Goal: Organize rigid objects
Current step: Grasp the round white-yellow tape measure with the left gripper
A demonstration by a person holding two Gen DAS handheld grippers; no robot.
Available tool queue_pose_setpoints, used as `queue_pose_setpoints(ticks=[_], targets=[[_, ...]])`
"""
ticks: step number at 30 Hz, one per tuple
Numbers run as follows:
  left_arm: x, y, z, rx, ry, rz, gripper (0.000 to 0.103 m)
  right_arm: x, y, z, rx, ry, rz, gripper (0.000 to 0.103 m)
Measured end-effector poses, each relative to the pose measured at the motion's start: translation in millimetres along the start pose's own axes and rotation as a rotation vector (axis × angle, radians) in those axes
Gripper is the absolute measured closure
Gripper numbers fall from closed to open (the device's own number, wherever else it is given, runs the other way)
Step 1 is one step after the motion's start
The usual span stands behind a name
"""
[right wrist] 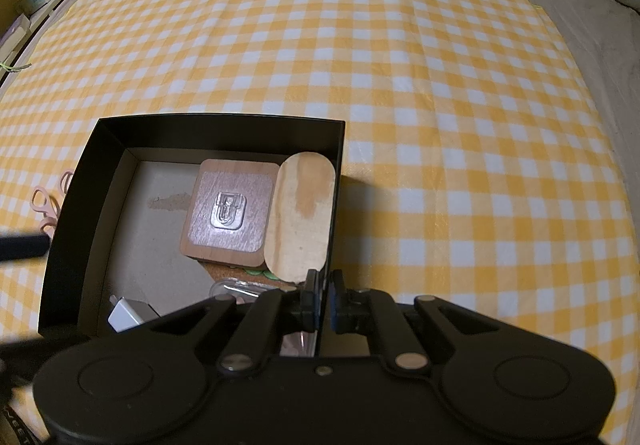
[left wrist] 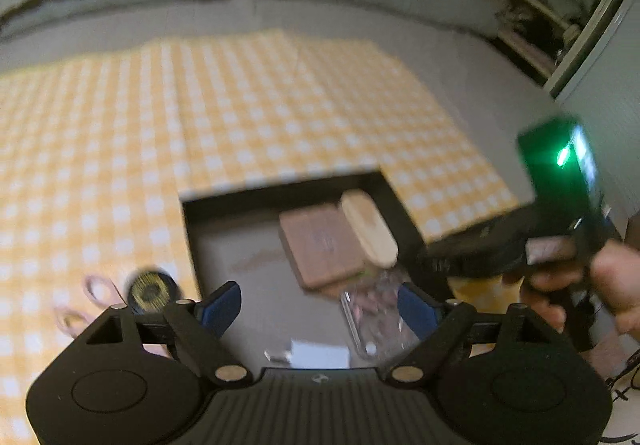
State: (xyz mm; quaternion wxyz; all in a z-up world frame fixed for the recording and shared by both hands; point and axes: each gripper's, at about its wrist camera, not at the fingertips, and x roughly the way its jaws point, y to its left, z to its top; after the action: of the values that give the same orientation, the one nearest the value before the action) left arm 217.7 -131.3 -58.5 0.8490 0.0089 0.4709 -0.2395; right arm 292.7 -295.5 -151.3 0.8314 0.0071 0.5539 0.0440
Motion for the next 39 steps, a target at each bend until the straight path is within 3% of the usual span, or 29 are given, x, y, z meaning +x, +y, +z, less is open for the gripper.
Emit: queue_pose_setpoints(ticks=[6, 12, 17, 22, 28, 33, 39], targets=[[-33, 31, 16, -0.023, -0.143, 0.063, 0.007, 0, 0, 0, 0.000, 0.000, 0.002, 0.098], [-37, 73, 14, -0.080, -0.165, 0.173, 0.000, -2, 1, -1, 0.002, 0.000, 0.001, 0.097], [-27, 103, 0, -0.102, -0.093, 0.211, 0.000, -1, 1, 0, 0.002, 0.000, 0.000, 0.098], [-25, 114, -16, -0.024, -0.032, 0.220, 0.000, 1, 1, 0, 0.004, 0.002, 0.001, 0.098], [-20, 115, -40, 0.019, 0.055, 0.104, 0.000, -1, 1, 0, 0.003, 0.000, 0.000, 0.098], [-7, 92, -60, 0.123, 0.137, 0.039, 0.000, -1, 1, 0, 0.002, 0.000, -0.002, 0.098], [19, 72, -83, 0.206, 0.253, 0.025, 0.005, 0, 1, 0, 0.002, 0.000, 0.000, 0.098]])
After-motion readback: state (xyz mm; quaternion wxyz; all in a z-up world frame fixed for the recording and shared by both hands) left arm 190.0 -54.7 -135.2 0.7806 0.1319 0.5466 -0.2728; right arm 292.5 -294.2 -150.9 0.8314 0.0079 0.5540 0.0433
